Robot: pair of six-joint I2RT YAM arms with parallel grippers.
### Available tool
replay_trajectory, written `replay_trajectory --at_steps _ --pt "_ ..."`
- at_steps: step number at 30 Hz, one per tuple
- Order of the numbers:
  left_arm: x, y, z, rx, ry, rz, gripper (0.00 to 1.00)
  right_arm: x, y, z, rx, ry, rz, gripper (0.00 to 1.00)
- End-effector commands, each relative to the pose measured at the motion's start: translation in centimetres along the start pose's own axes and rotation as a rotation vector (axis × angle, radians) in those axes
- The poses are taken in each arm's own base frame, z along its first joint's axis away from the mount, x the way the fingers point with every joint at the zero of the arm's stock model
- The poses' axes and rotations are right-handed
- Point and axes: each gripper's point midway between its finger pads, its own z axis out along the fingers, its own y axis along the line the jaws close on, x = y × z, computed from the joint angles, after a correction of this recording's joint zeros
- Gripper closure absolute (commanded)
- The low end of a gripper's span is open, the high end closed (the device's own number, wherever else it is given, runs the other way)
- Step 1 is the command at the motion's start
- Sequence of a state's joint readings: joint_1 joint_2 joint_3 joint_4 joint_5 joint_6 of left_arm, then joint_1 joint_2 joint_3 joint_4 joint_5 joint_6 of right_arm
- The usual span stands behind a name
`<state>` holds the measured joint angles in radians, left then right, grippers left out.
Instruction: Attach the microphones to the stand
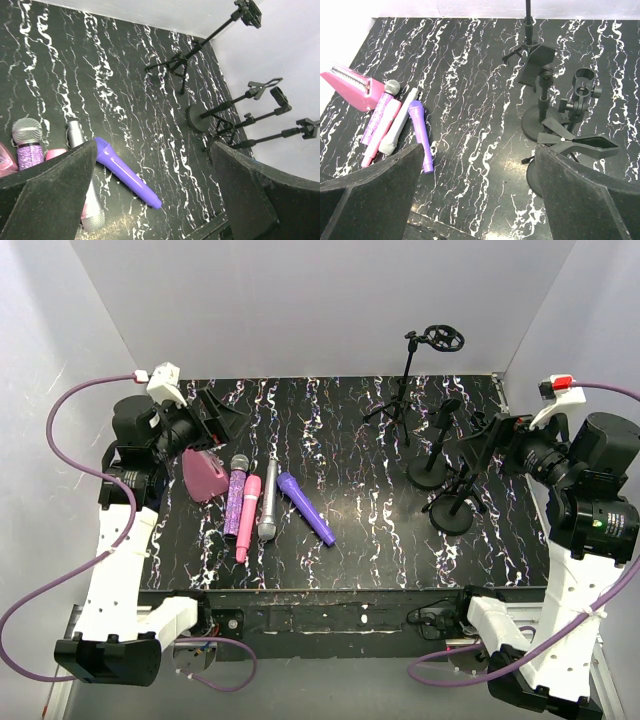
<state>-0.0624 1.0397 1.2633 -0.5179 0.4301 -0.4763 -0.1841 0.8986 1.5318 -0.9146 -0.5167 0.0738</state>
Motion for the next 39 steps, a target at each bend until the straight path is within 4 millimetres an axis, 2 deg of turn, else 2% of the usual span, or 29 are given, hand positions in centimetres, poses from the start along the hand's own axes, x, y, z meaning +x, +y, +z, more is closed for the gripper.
replay_trajectory --at_steps 1,10,12,17,20,25,32,35,39 --pt "0.7 -2.2 -0.8 0.084 0.054 -0.030 0.02 -0.5 0.8 -0.3 -0.040 -0.014 -0.023 0.02" --pt "3.4 -3.1 -0.3 0.117 0.179 -0.059 0.02 0.3 2.4 -0.1 -0.175 0.016 -0.096 0.02" --pt "4.8 -3.4 0.1 0.105 0.224 -0.042 0.02 0.8 3.1 0.0 -0.240 0.027 -0.138 0.02" --pt "9.3 -4.3 1.2 0.023 0.357 0.065 0.02 3.1 6.3 -1.2 -0.503 0.052 -0.276 0.02" --pt "11.5 -3.0 1.7 -0.077 0.417 0.114 0.02 4.5 7.5 -2.0 -0.612 0.063 -0.333 0.02" --pt "14.5 -1.1 2.7 -0.177 0.498 0.160 0.02 6.4 8.0 -2.4 -0.694 0.075 -0.375 0.02" --pt "18.3 1.3 3.8 -0.250 0.592 0.203 0.02 8.1 7.7 -1.9 -0.720 0.089 -0.371 0.02" --pt "19.2 2.6 3.6 -0.292 0.590 0.217 0.02 8.9 7.5 -1.6 -0.736 0.098 -0.374 0.02" --pt "19.8 3.1 3.6 -0.297 0.583 0.213 0.02 10.3 7.3 -1.2 -0.754 0.122 -0.375 0.02"
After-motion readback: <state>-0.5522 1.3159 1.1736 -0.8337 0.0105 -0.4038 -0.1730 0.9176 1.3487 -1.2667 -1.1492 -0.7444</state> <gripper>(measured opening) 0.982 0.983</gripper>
